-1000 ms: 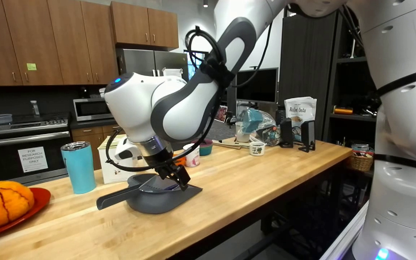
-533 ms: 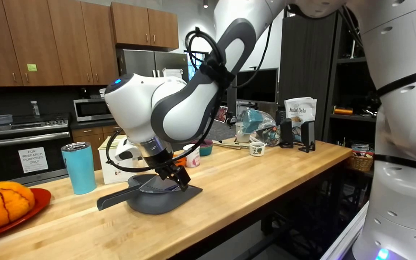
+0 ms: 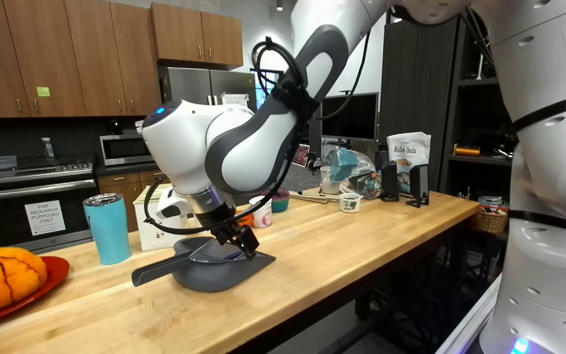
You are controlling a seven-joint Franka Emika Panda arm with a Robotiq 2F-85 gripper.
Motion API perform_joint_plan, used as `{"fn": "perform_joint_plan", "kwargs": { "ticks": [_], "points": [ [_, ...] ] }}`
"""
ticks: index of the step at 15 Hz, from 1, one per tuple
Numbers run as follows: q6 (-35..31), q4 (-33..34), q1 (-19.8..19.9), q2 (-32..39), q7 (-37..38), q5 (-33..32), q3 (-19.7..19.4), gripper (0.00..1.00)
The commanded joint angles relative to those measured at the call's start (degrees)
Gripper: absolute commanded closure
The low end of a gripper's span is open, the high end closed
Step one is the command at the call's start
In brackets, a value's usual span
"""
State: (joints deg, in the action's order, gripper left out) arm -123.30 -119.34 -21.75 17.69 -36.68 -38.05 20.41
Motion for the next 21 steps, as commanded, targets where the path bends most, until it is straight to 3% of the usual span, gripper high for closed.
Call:
{"fn": "perform_joint_plan", "kwargs": {
  "ticks": [1, 5, 10, 14, 19, 21],
  "points": [
    [0.15, 0.15, 0.06, 0.06, -0.03, 0.02, 0.11, 0.00],
    [-0.24, 0.49, -1.77, 1.44, 4.11, -1.62, 0.34, 0.00],
    [4.02, 3.23, -8.04, 1.93, 13.97, -18.13, 0.52, 0.00],
    [7.08, 5.92, -9.73, 2.31, 20.07, -27.47, 0.86, 0.00],
    [4.25, 9.63, -7.42, 3.20, 25.93, -24.90, 1.24, 0.00],
    [-0.17, 10.50, -6.29, 3.41, 28.39, -25.91, 1.02, 0.00]
  ]
}}
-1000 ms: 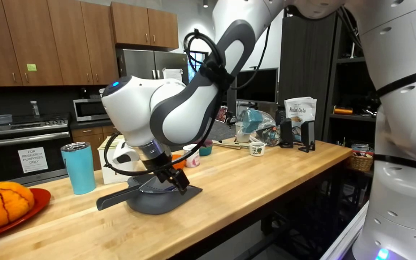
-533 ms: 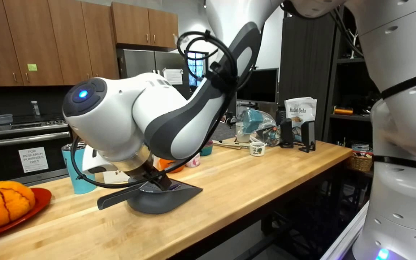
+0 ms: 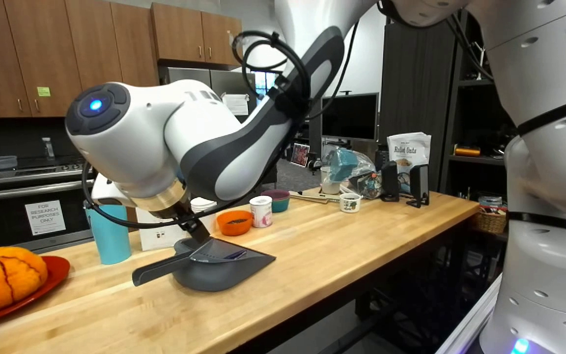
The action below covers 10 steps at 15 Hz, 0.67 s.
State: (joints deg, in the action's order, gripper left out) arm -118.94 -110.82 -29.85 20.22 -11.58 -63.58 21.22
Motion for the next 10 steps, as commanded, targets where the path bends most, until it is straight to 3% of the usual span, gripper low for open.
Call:
{"fn": "perform_joint_plan", "kwargs": {
  "ticks": [1, 7, 10],
  "points": [
    [-8.95, 2.04, 2.68, 0.82, 4.54, -1.65, -0.04, 0.00],
    [-35.09, 1.87, 7.25, 2.19, 7.37, -7.16, -2.59, 0.00],
    [-44.29, 1.24, 9.35, 3.53, 3.64, -3.73, -2.66, 0.00]
  ]
}}
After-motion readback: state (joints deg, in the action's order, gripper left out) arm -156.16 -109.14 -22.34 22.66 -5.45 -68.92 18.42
